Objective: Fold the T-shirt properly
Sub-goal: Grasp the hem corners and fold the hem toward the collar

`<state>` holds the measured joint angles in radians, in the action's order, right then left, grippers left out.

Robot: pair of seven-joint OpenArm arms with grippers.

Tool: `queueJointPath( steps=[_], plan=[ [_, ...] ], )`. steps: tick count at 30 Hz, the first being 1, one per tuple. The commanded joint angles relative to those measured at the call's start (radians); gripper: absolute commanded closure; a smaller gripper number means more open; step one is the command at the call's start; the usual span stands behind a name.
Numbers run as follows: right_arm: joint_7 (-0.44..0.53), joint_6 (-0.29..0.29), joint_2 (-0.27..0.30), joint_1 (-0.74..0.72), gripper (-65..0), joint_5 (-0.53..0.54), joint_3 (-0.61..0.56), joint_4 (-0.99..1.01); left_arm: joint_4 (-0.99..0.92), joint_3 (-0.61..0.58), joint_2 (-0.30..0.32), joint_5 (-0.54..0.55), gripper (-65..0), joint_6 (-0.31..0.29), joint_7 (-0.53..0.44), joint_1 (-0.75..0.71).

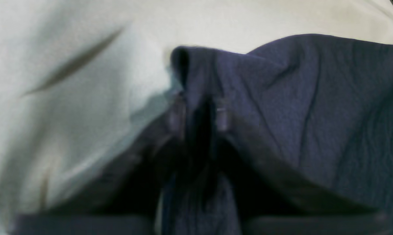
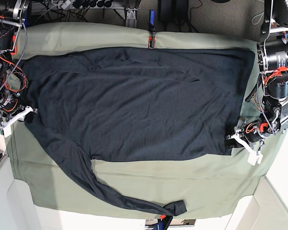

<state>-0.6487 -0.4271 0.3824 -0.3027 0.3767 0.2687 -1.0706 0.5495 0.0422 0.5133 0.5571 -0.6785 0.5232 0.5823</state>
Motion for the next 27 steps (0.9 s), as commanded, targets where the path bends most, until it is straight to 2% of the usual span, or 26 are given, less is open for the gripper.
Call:
queueJointPath(
  steps=[1,3,9,15,21,27],
  plan=[
    [0.002,-0.006,0.014,-0.023,0.0,0.005,0.003,-0.011,0.024,0.003,0.02,0.024,-3.6,-0.02,-0.019,0.033],
    [0.005,-0.028,0.018,-0.024,0.0,0.003,0.005,-0.02,0.05,0.003,0.031,0.023,0.0,-0.02,-0.014,0.032],
    [-0.019,-0.037,0.02,-0.004,0.0,-0.001,0.069,-0.133,0.272,0.003,0.095,0.023,0.0,-0.02,0.037,-0.021],
    [-0.049,-0.037,0.019,0.08,0.0,0.054,0.117,-0.257,0.51,0.003,0.151,0.024,0.0,-0.02,0.06,-0.183],
    [-0.047,-0.037,0.019,0.185,0.0,0.051,0.131,-0.35,0.669,0.007,0.161,0.005,0.0,-0.02,0.057,-0.328],
    [-0.048,-0.038,0.019,0.306,0.0,0.054,0.197,-0.454,0.84,0.058,0.211,0.0,0.0,-0.02,0.063,-0.476]
  ],
)
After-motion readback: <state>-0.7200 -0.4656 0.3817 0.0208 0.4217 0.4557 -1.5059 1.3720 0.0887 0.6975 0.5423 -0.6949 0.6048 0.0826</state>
